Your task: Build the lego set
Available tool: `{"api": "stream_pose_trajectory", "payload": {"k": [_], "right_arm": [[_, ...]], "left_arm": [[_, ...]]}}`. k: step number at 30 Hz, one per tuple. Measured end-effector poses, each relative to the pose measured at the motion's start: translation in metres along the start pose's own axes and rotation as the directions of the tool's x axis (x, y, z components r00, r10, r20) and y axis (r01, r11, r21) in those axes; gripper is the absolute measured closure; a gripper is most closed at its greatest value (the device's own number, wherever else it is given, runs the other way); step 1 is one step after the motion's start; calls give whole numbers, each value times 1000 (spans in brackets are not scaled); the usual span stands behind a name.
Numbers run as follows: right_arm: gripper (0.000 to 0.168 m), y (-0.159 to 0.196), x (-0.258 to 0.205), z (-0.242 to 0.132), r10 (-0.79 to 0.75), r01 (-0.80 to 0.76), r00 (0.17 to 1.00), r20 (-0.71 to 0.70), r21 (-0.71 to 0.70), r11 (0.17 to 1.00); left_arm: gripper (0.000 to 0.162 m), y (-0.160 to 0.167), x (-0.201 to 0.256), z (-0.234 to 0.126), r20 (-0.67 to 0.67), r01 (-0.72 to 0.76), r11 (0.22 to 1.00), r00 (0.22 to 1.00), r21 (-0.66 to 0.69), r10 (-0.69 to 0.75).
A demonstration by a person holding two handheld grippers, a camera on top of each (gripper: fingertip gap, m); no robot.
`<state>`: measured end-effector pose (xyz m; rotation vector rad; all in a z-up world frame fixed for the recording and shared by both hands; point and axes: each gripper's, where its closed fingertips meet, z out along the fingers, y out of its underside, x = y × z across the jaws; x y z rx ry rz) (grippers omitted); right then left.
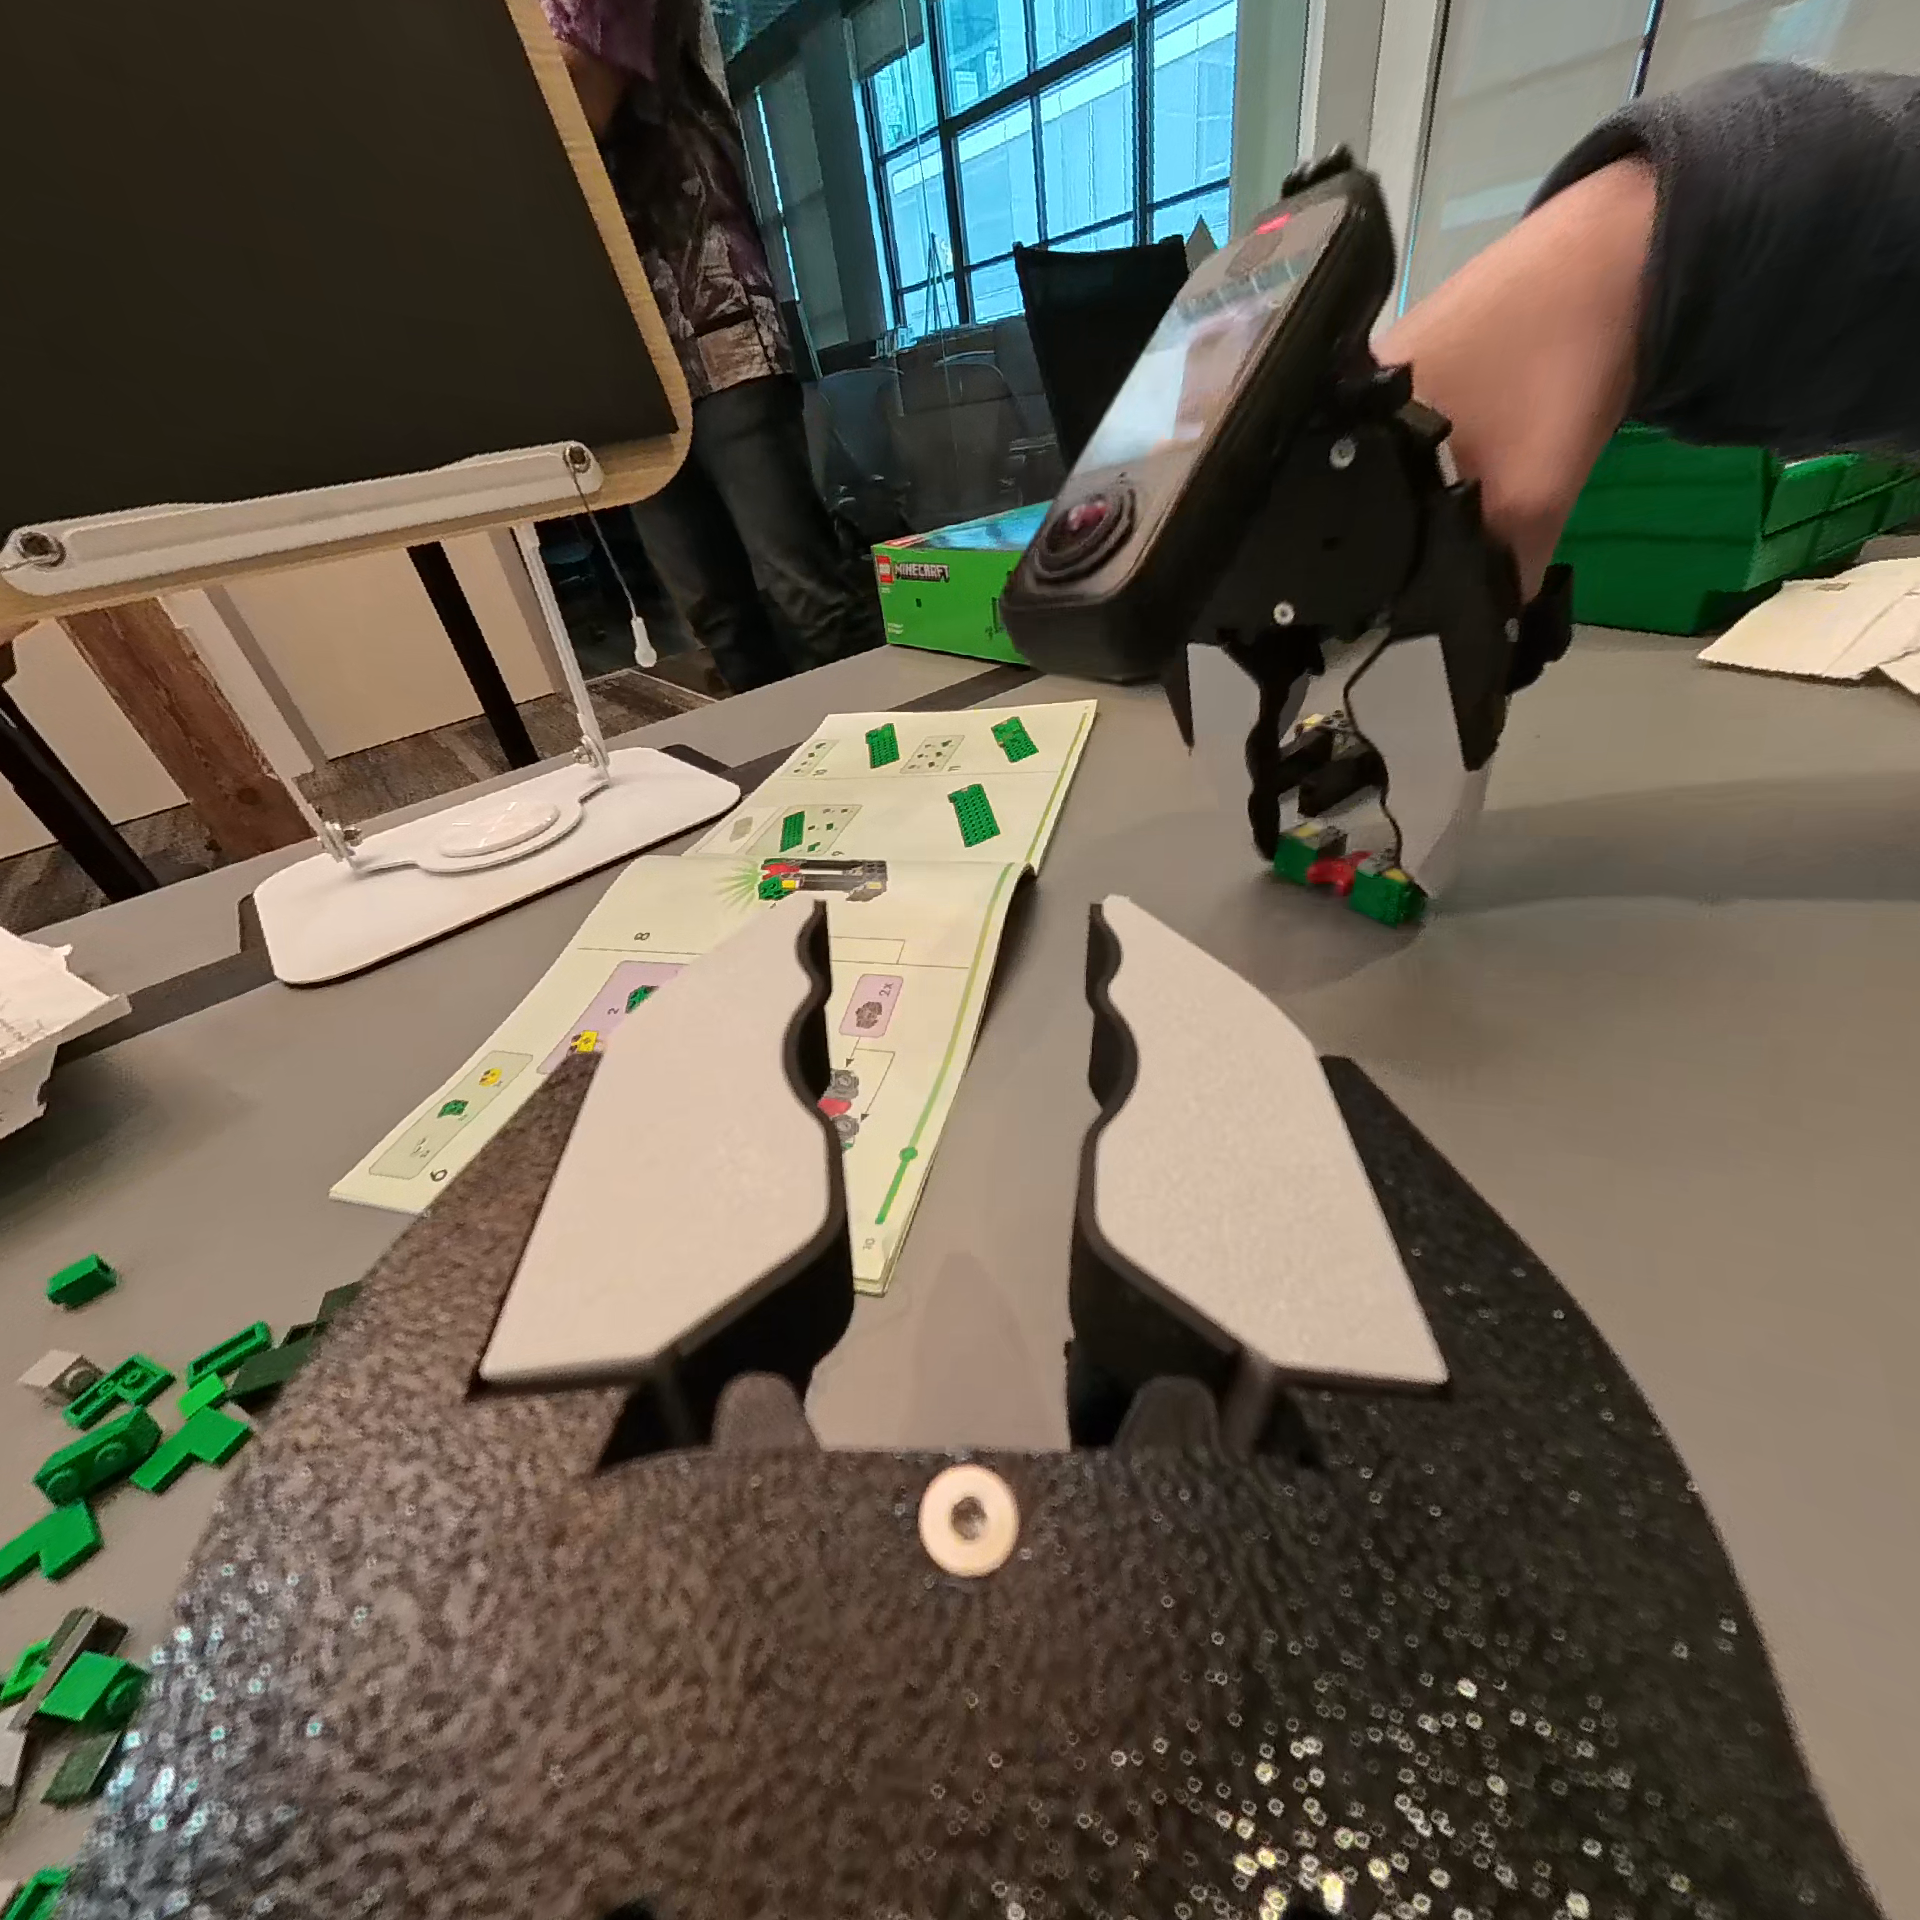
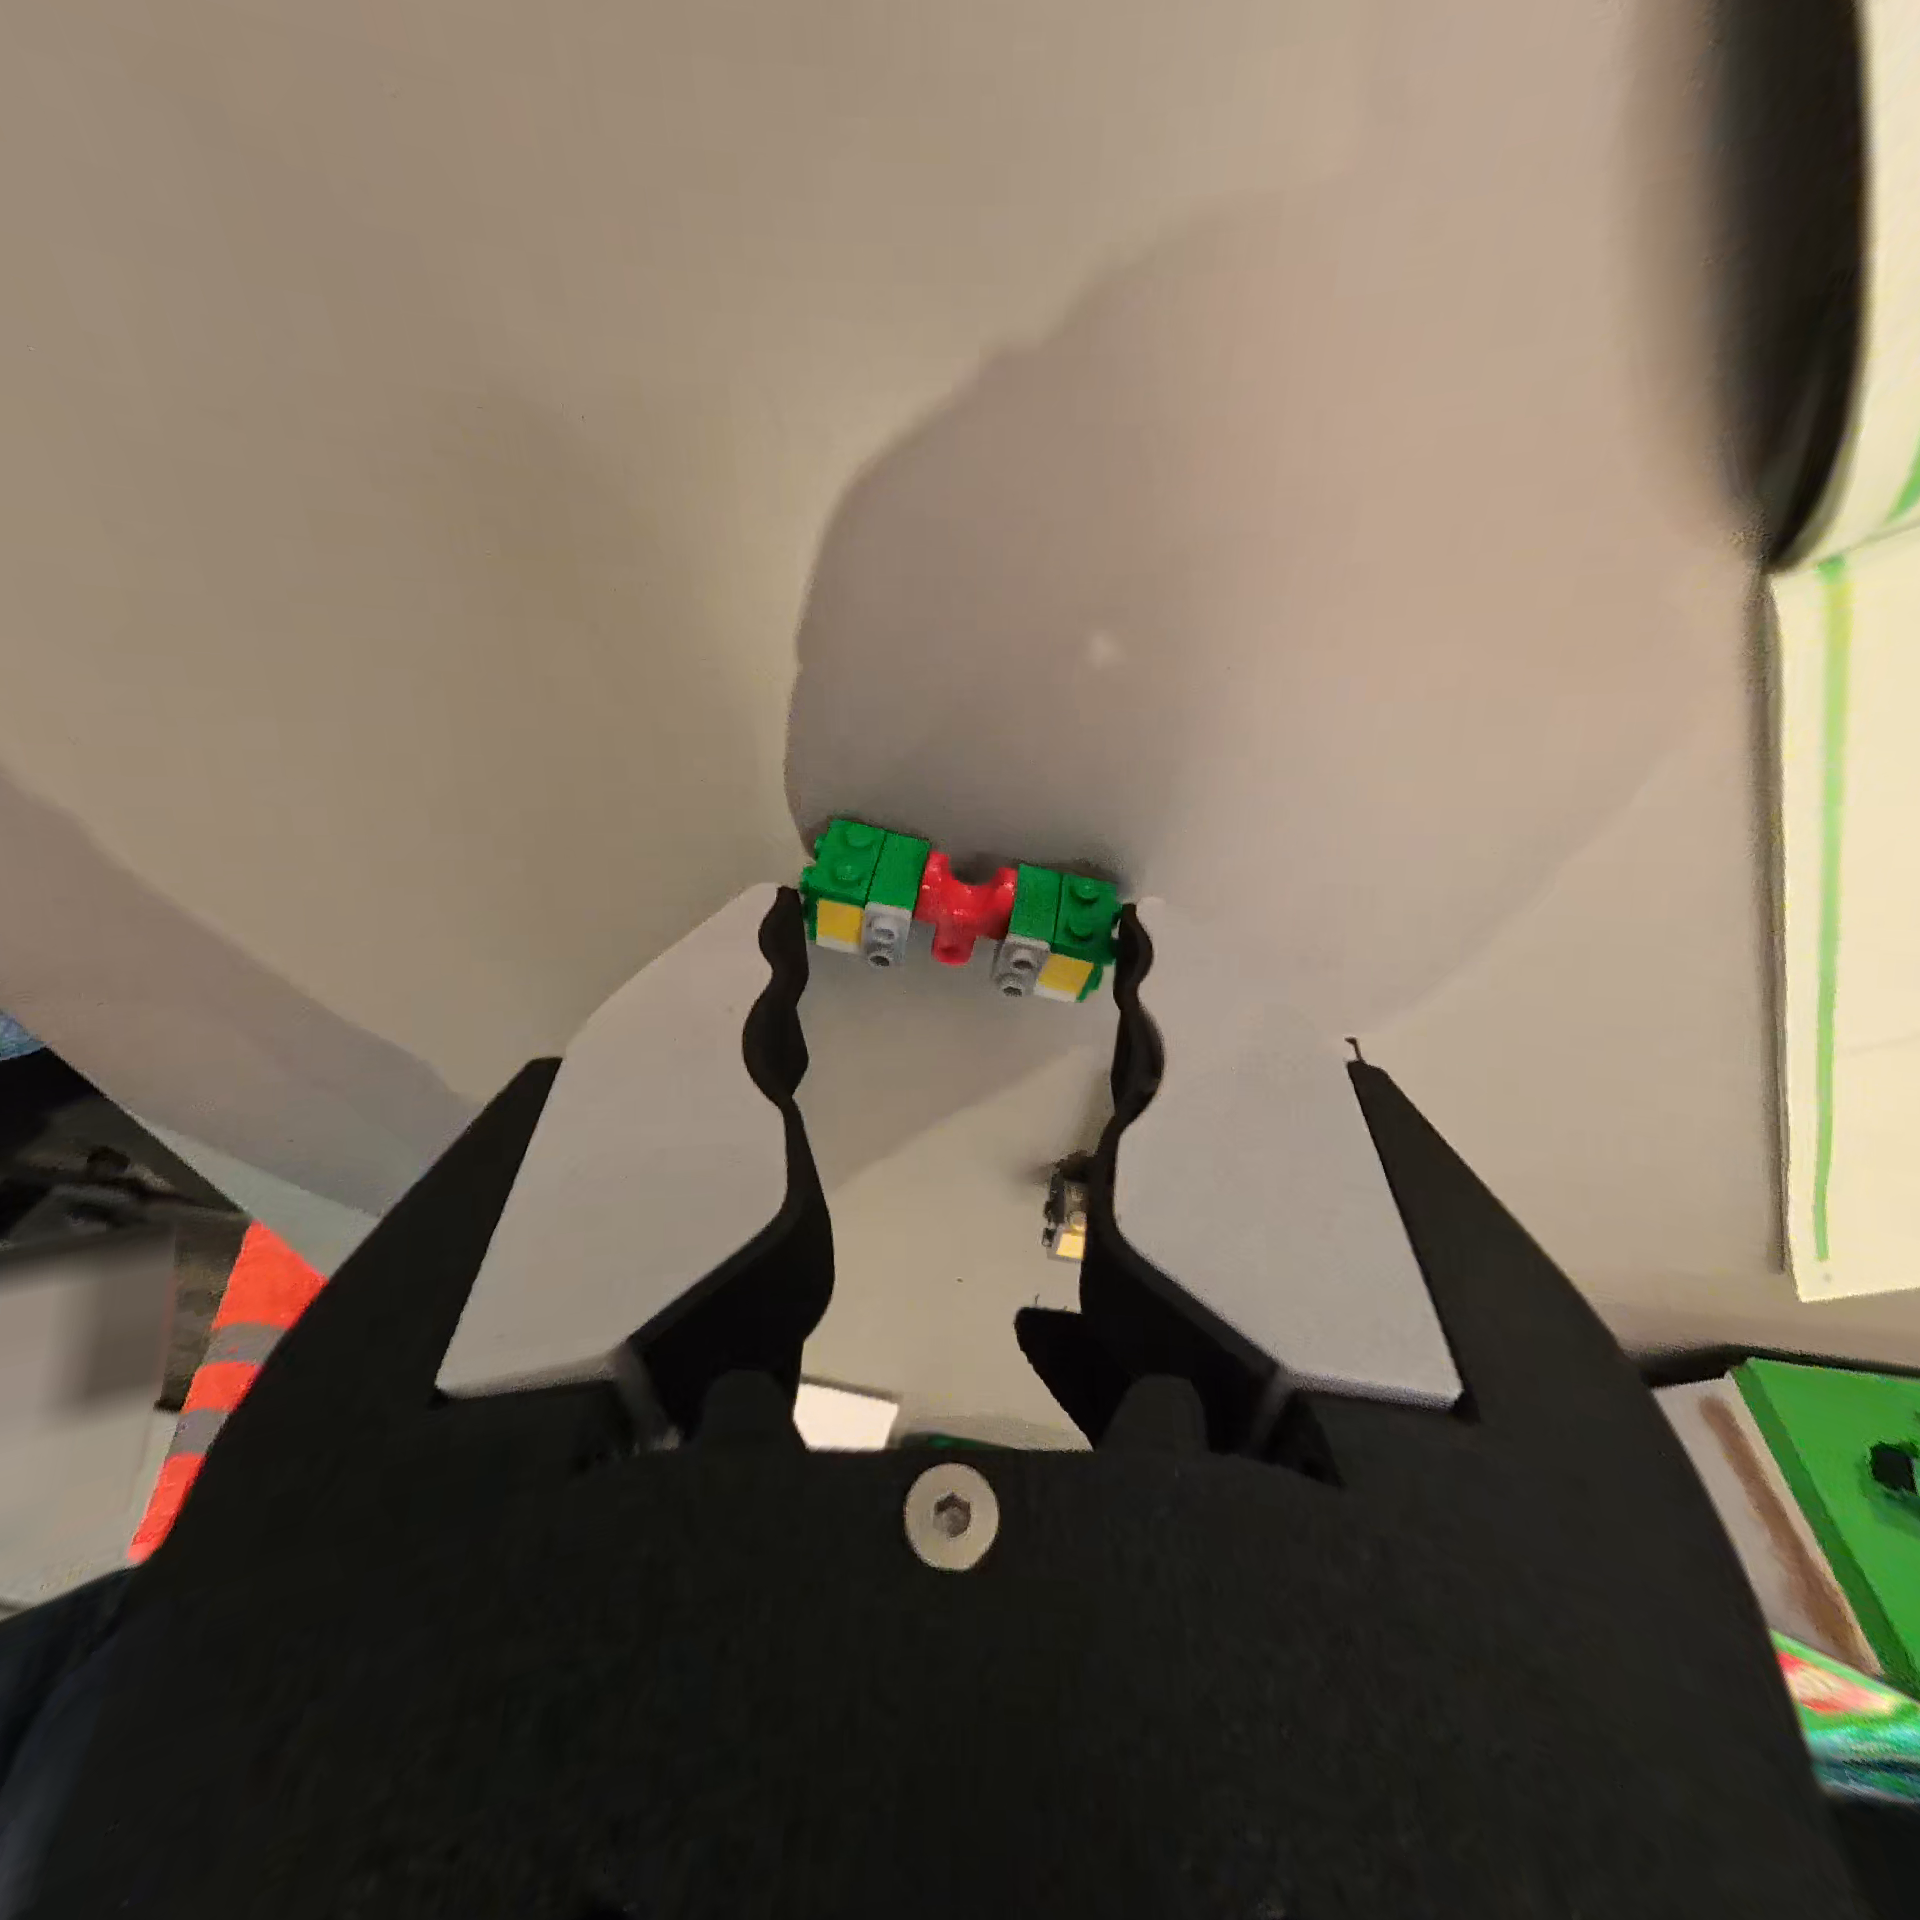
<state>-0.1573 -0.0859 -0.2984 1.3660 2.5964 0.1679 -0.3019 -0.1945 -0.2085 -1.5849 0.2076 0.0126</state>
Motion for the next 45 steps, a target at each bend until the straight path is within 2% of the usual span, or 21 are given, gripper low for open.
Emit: {"api": "stream_pose_trajectory", "payload": {"k": [6,9,12,15,19,22,26,31,34,39,42,45], "right_arm": [[111,-4,-8,-3,12,-14,998,59,34,999],[111,3,-7,-15,77,-86,995,55,178,980],[111,8,-8,-28,145,-163,987,76,406,899],[111,16,-9,-28,178,-165,983,34,573,803],[118,18,-17,-21,210,-118,977,-33,737,666],[123,16,-27,-18,213,-105,977,-21,820,563],[123,14,-32,-14,235,-170,970,62,862,478],[123,5,-36,-10,221,-173,972,76,868,465],[122,-2,-39,-5,207,-160,976,65,860,485],[121,-12,-46,-14,175,-120,984,40,875,469],[123,-6,-40,-23,200,-95,980,4,888,450],[123,3,-23,-32,290,-74,956,-49,914,399]], "left_arm": [[115,0,0,0,-1,4,1000,1000,2,-4],[115,0,0,0,-2,2,1000,1000,3,-2],[115,0,1,0,-4,-1,1000,1000,-1,1],[115,1,2,1,-7,-10,1000,1000,-9,10],[115,2,3,1,-10,-21,1000,1000,-17,21],[115,2,3,2,-9,-22,1000,1000,-17,22],[115,2,3,1,-8,-21,1000,1000,-16,21],[115,2,3,2,-7,-25,1000,1000,-17,24],[116,2,3,2,-8,-26,1000,1000,-18,25],[115,2,3,2,-9,-24,1000,1000,-18,23],[115,2,2,1,-8,-21,1000,1000,-15,20],[115,1,2,1,-4,-19,1000,1000,-12,19]]}}
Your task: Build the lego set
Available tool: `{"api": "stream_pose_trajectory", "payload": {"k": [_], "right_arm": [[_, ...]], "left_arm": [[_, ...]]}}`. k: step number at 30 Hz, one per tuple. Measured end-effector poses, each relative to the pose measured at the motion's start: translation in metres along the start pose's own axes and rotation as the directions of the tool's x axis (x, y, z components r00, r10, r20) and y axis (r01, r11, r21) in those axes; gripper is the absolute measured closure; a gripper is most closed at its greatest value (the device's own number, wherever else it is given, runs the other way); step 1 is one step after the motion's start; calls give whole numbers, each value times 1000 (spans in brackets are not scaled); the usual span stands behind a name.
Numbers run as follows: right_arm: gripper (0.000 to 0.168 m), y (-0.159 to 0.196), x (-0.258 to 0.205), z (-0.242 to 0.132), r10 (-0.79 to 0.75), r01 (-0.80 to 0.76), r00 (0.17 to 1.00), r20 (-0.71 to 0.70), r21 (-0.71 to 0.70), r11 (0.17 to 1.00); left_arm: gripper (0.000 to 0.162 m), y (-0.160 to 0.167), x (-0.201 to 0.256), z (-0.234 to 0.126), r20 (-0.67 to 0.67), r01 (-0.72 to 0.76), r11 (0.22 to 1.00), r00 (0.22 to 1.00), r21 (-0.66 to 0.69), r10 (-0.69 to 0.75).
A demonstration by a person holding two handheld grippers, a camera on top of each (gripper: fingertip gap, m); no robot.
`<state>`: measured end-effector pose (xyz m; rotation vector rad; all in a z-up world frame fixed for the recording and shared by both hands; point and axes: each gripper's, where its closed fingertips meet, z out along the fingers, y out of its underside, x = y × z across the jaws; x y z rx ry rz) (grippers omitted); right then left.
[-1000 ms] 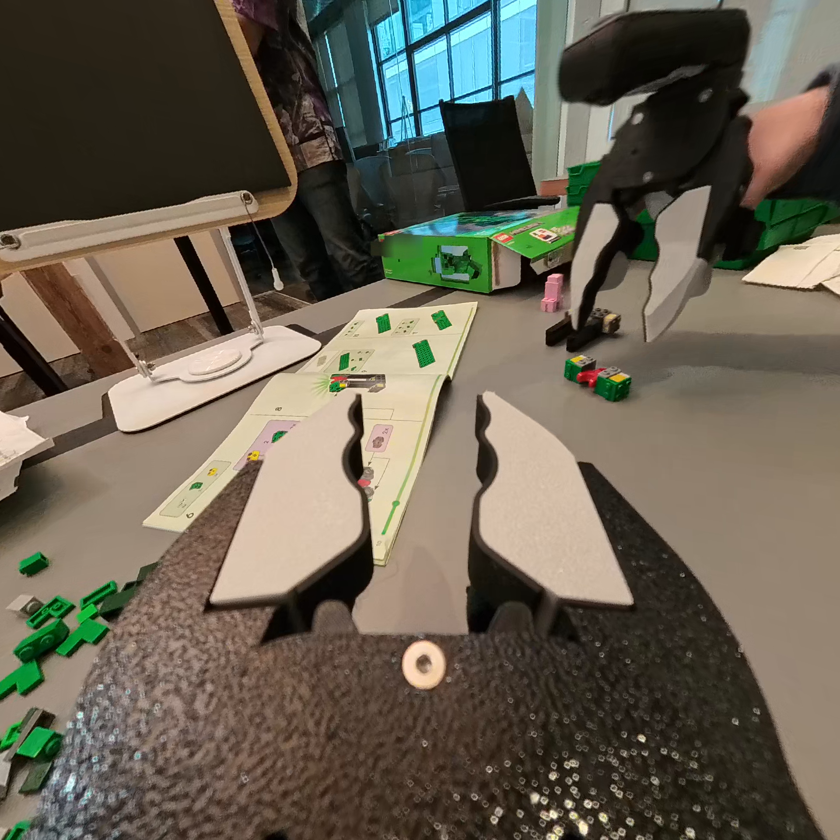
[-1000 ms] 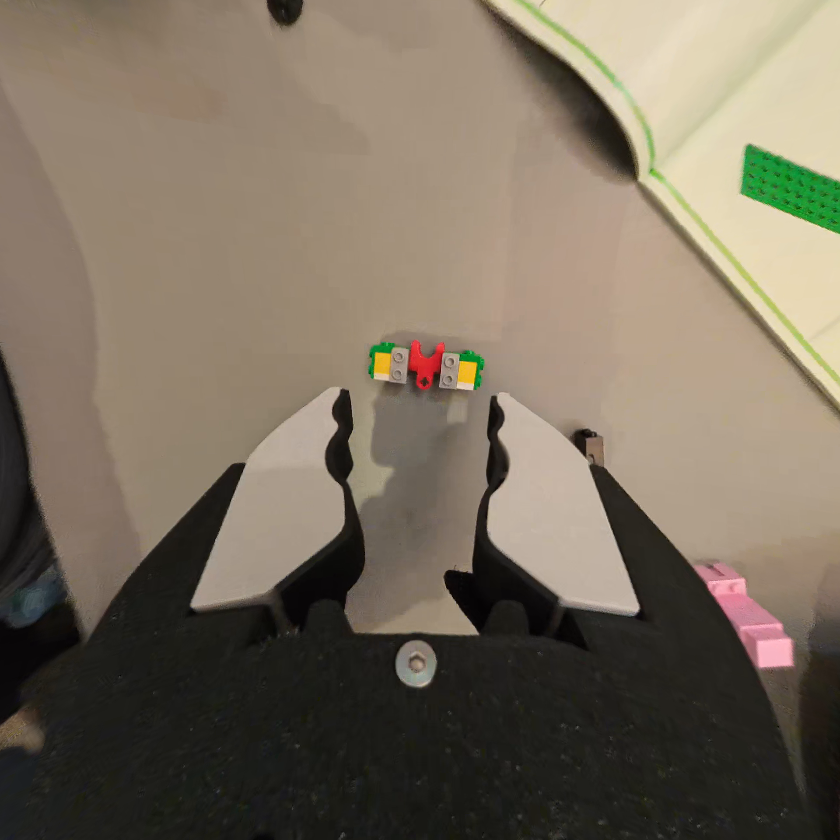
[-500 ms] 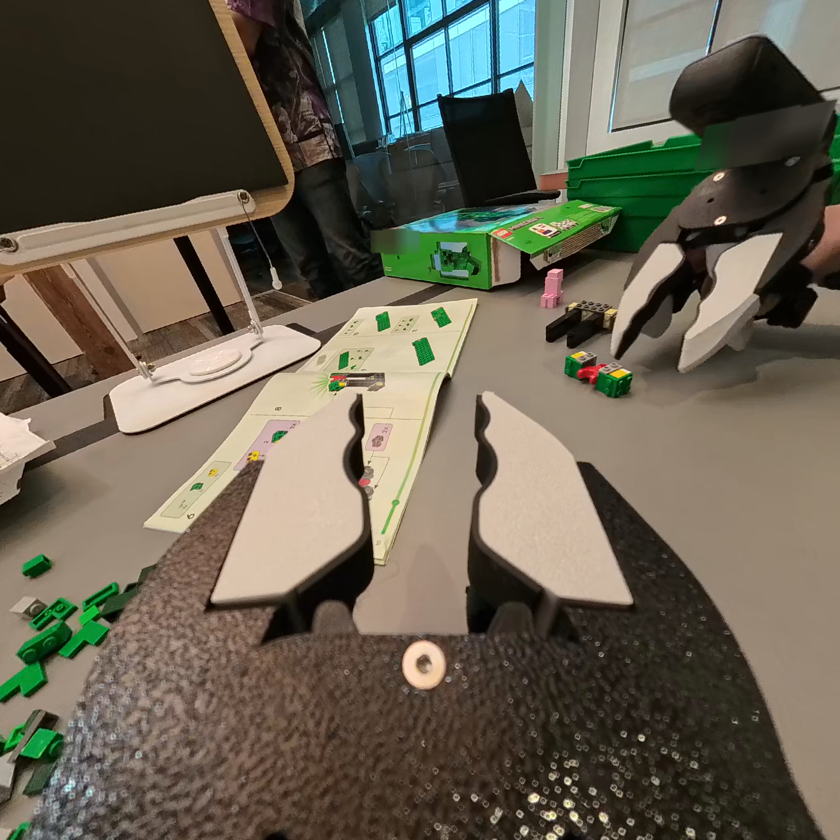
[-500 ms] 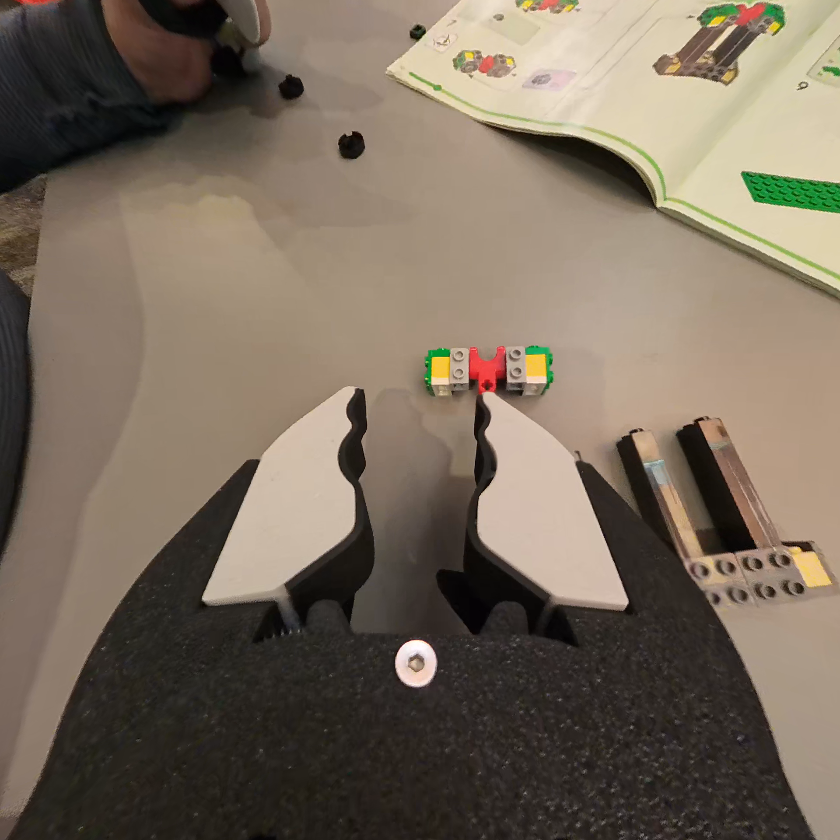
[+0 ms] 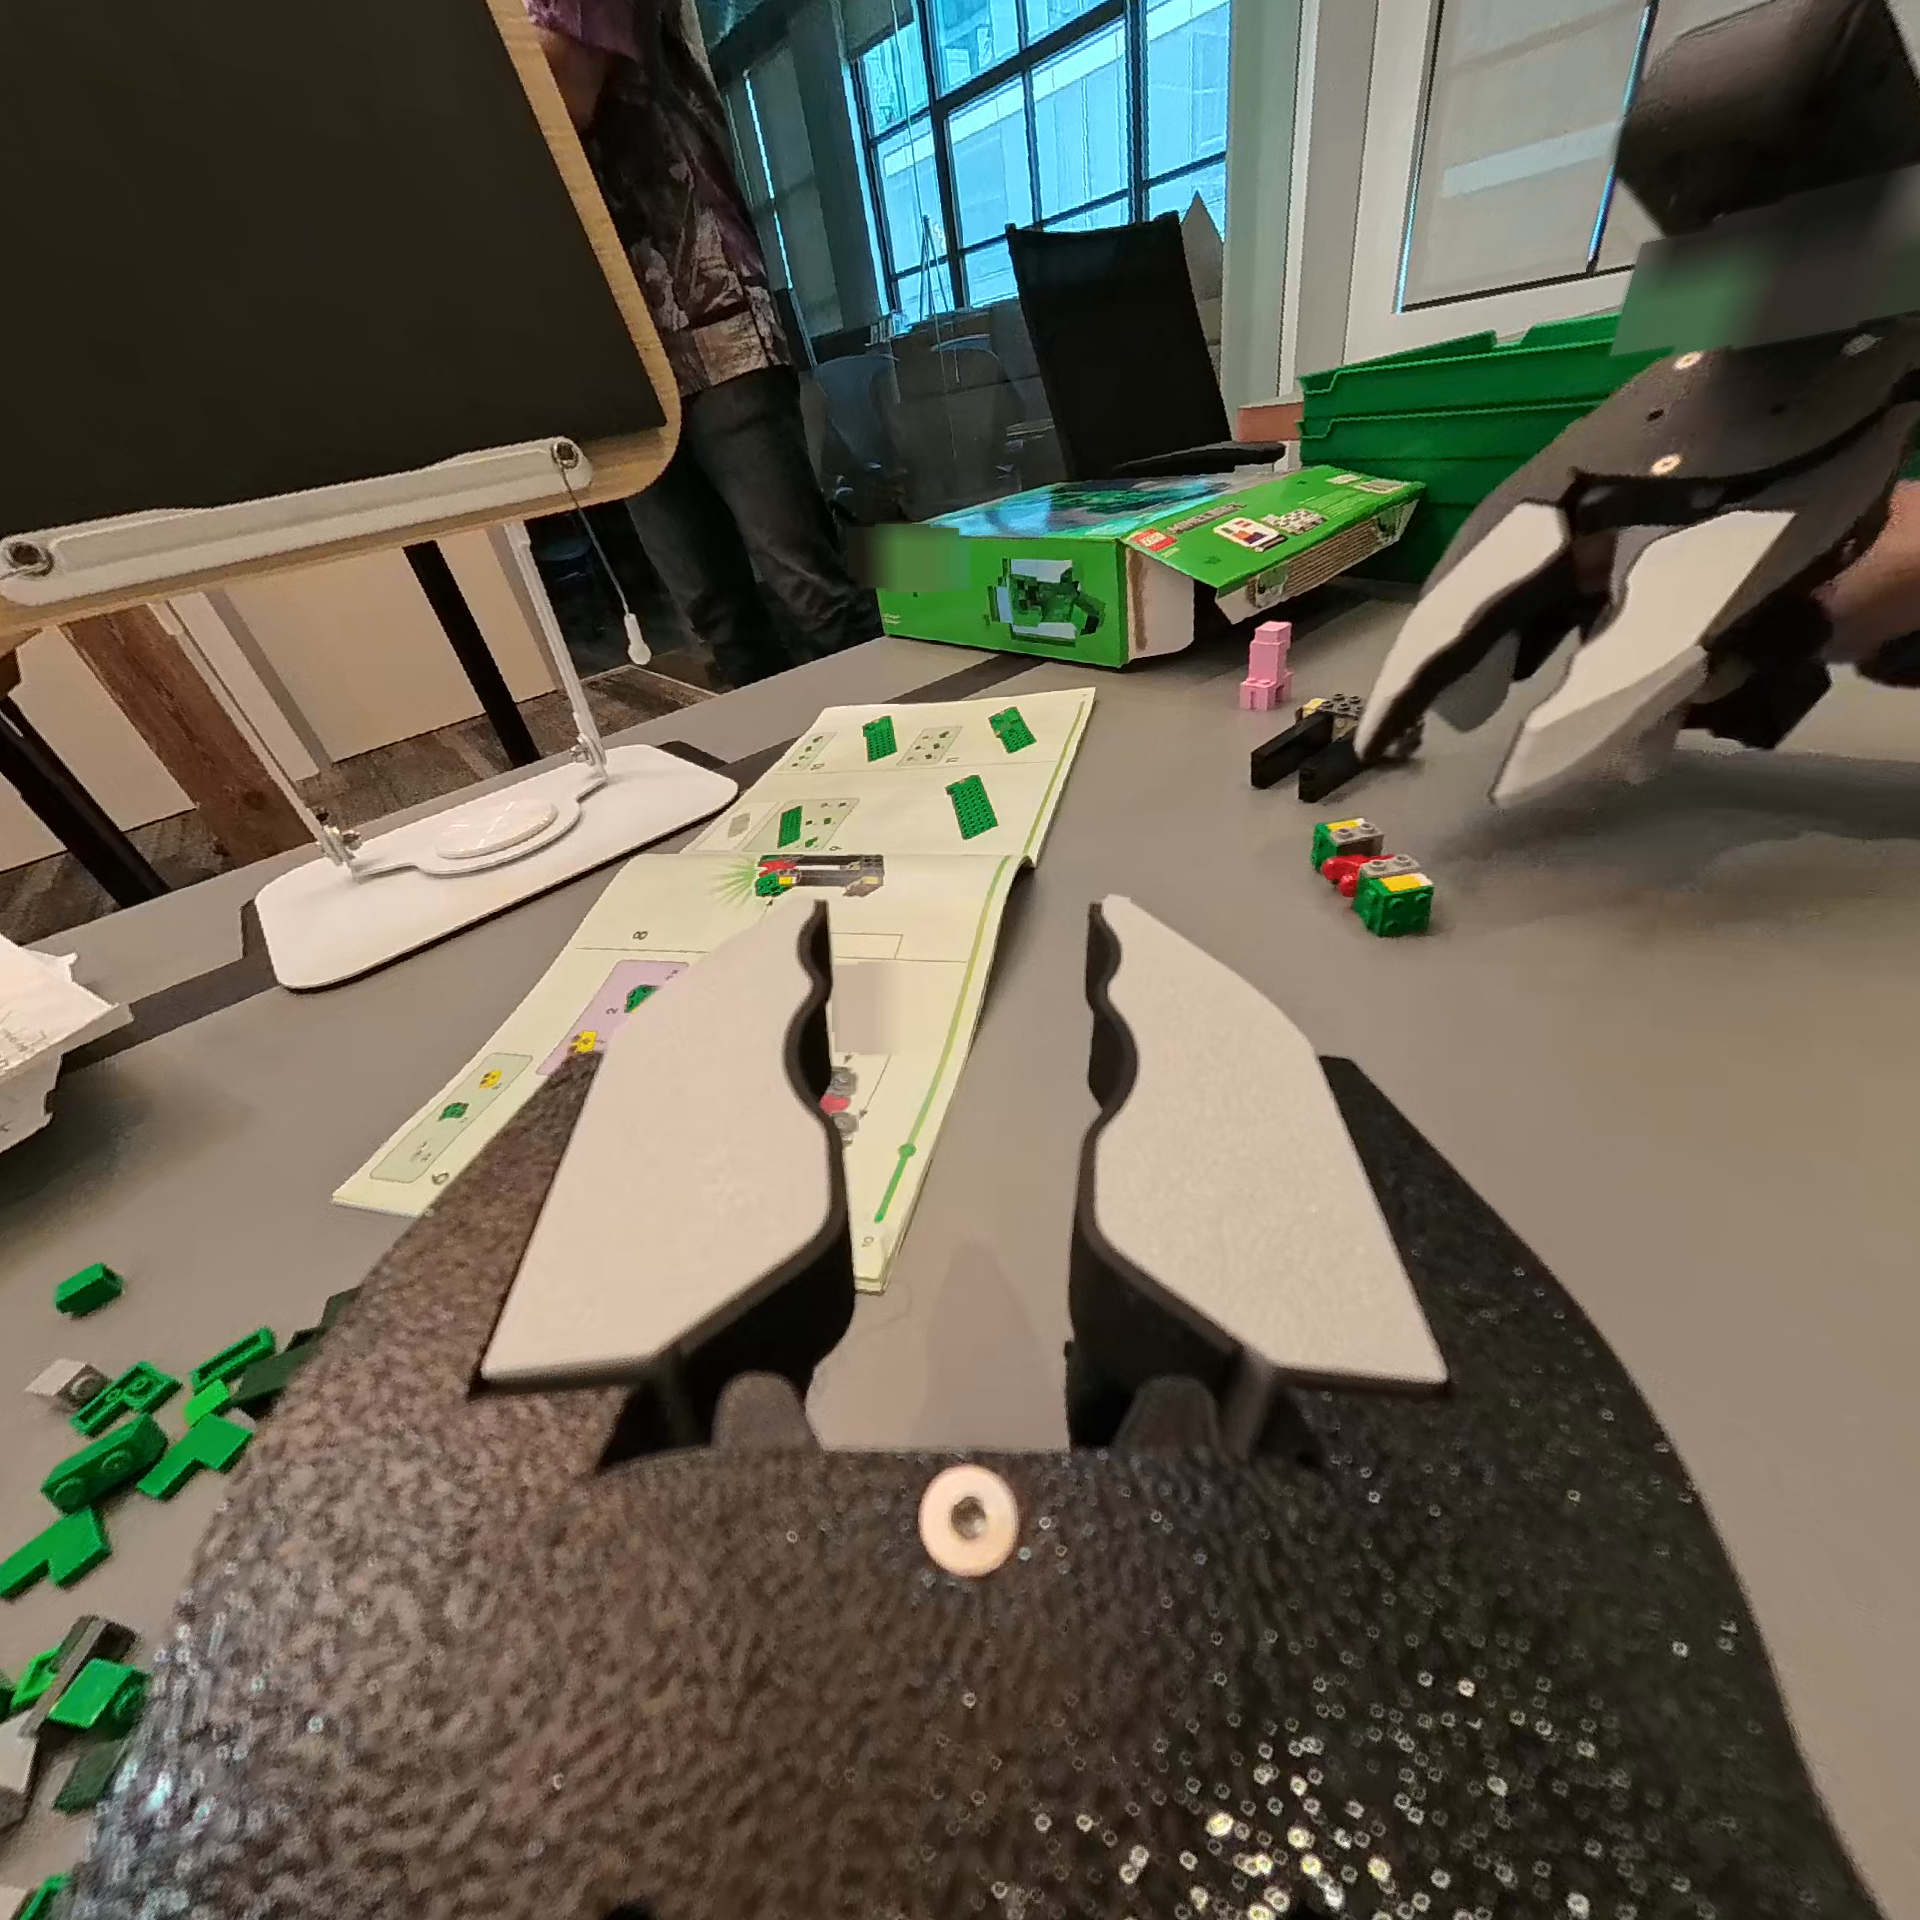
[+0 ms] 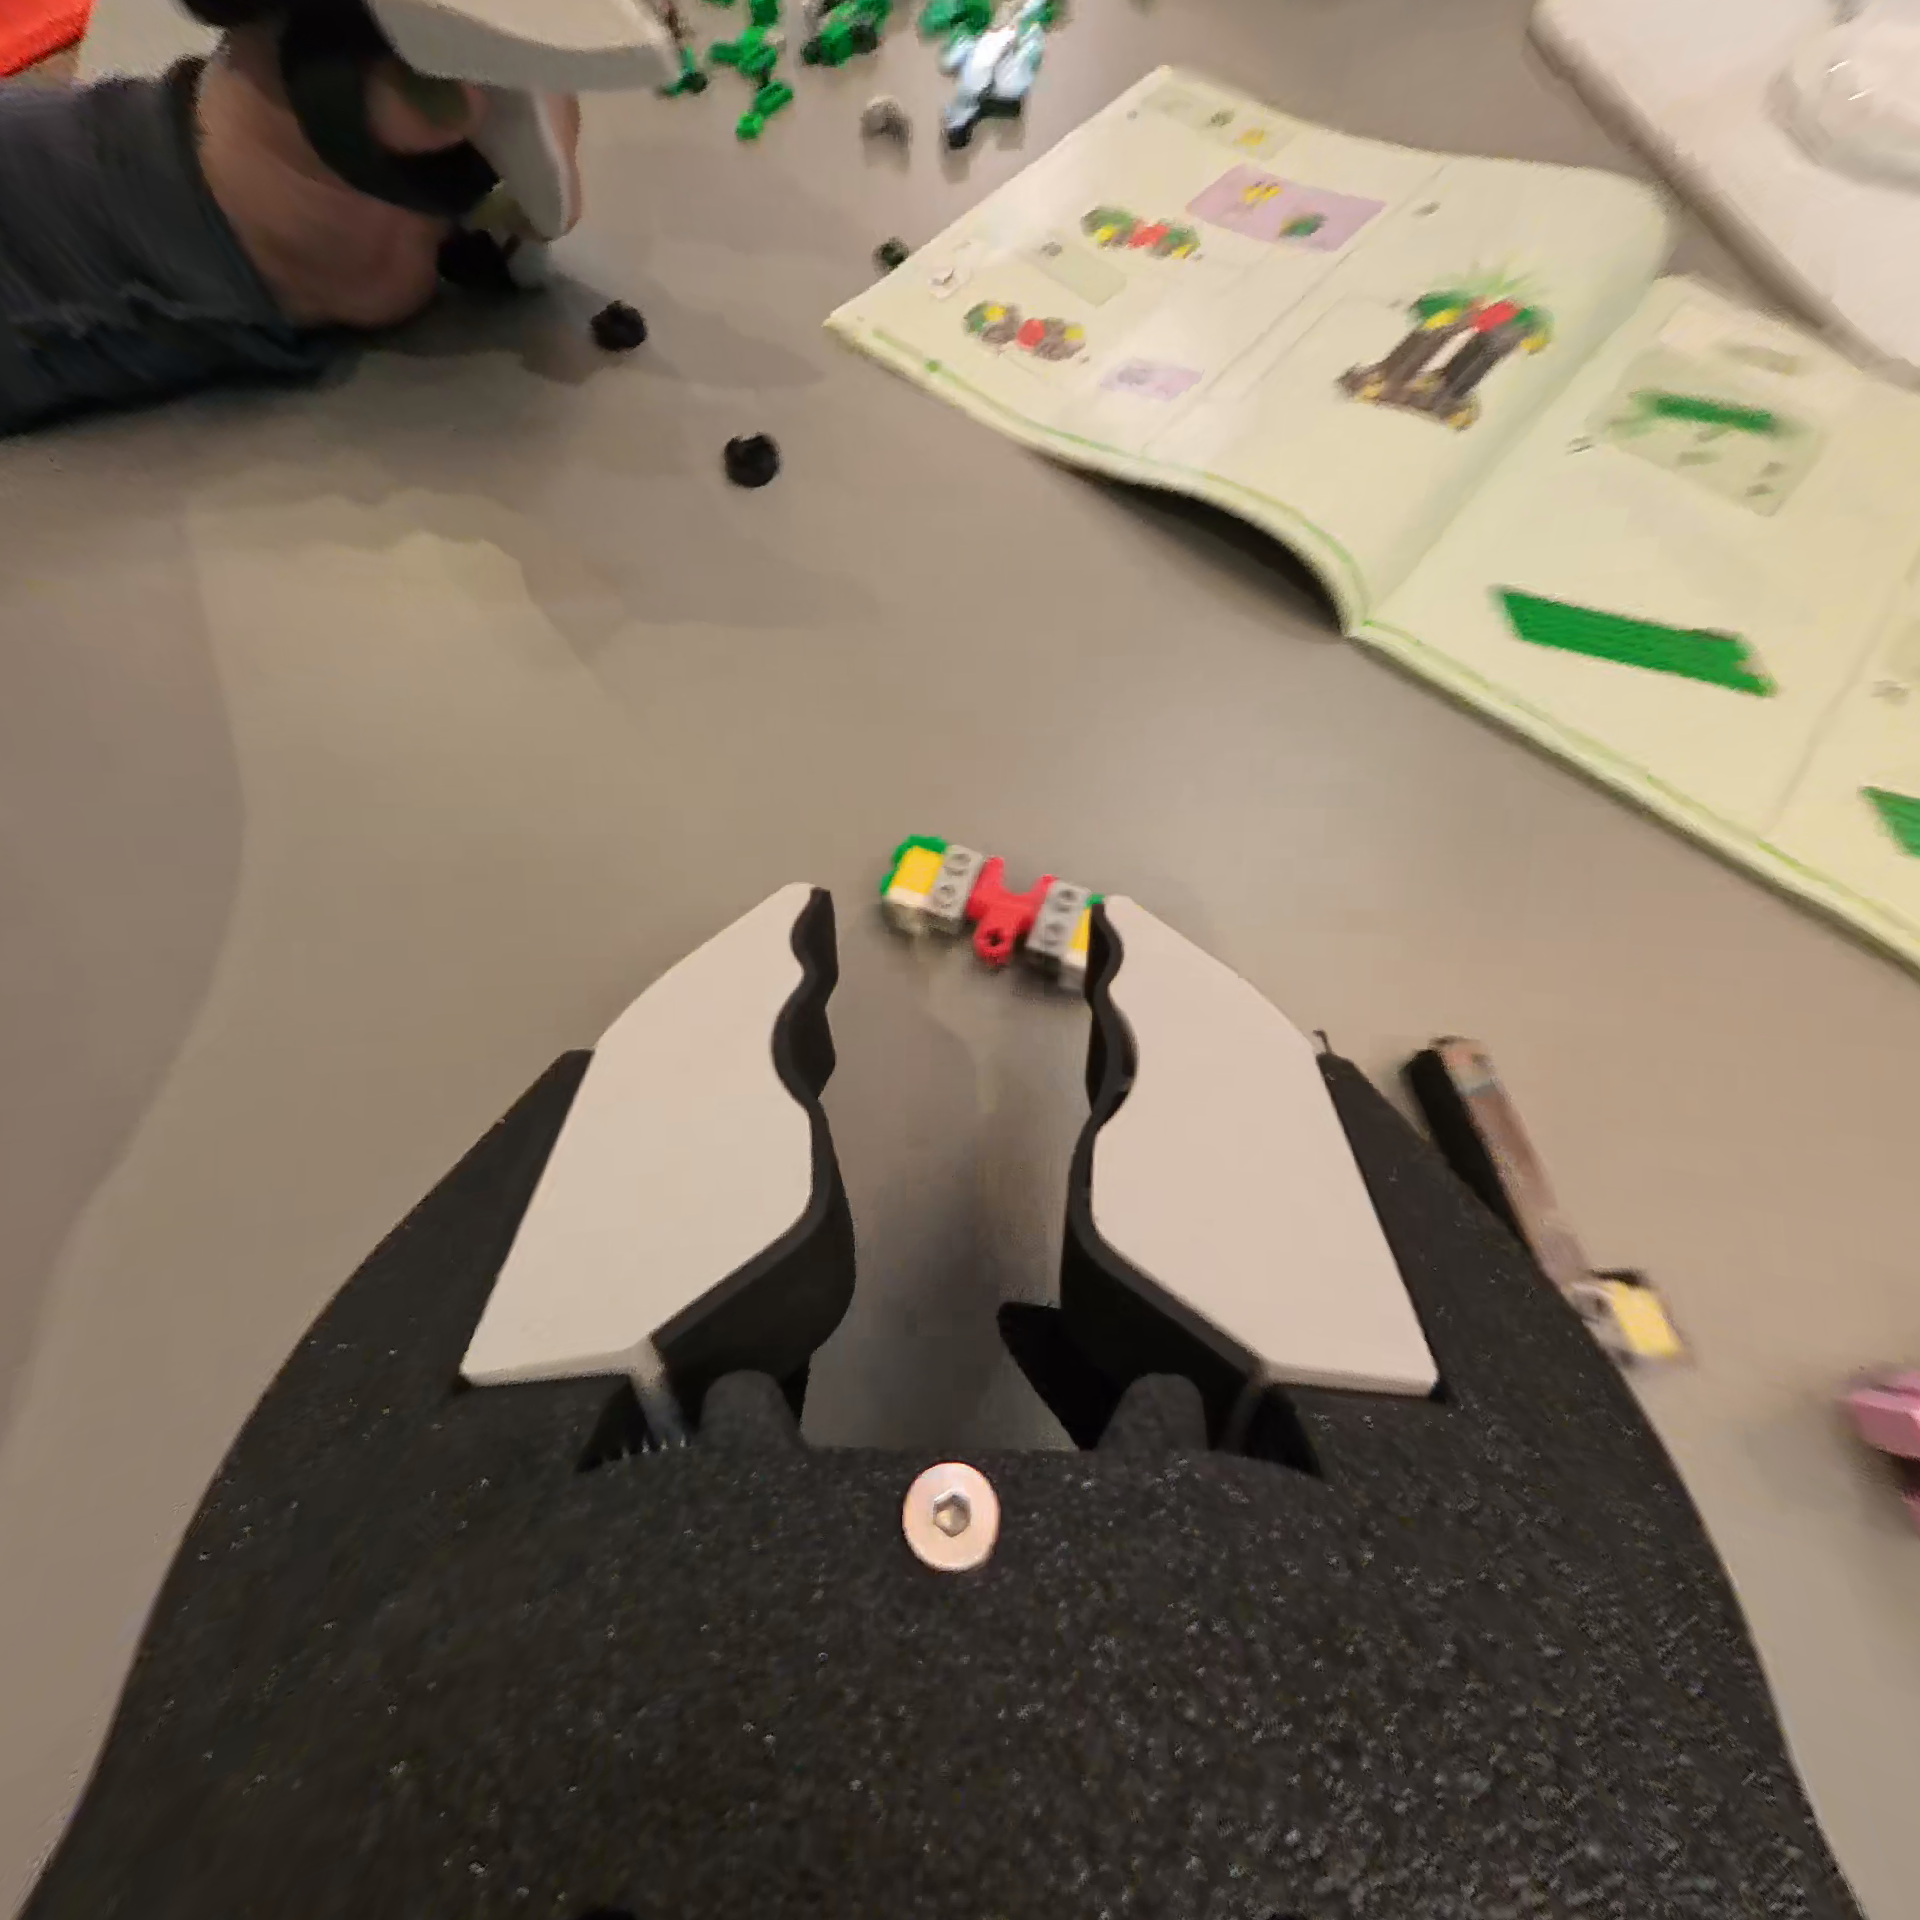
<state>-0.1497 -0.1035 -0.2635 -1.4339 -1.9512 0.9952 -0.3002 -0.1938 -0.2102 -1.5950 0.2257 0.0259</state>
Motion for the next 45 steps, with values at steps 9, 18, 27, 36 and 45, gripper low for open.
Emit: {"api": "stream_pose_trajectory", "payload": {"k": [9,18,27,36,45], "right_arm": [[125,-38,36,-19,-13,188,901,-434,363,913],[129,-38,37,-23,-94,317,823,-561,316,894],[126,-39,36,-30,-6,240,860,-511,394,887],[127,-39,34,-34,-17,265,852,-524,402,876],[128,-38,37,-37,4,253,848,-530,411,876]], "left_arm": [[115,-4,-11,-6,49,32,999,998,41,-34],[115,-5,-41,-22,191,79,993,977,85,-94],[119,-6,-45,-23,263,21,997,964,78,-41],[121,-11,-62,-39,352,79,984,926,162,-132],[125,-10,-59,-34,341,66,987,933,144,-112]]}}
